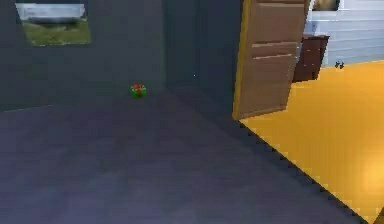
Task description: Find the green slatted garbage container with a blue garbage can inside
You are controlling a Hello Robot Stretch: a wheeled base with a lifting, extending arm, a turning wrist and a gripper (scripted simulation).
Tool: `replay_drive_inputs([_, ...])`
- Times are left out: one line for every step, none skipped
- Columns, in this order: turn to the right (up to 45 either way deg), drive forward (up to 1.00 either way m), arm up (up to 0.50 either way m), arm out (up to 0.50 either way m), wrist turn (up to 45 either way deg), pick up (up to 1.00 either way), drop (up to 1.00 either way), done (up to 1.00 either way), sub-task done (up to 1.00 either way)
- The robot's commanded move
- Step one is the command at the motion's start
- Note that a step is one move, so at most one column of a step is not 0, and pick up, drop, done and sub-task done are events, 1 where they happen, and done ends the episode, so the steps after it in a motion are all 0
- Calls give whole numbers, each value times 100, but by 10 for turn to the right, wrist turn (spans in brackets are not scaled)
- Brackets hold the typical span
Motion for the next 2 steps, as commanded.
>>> replay_drive_inputs([-450,0,0,0,0,0,0,0,0])
replay_drive_inputs([-450,0,0,0,0,0,0,0,0])
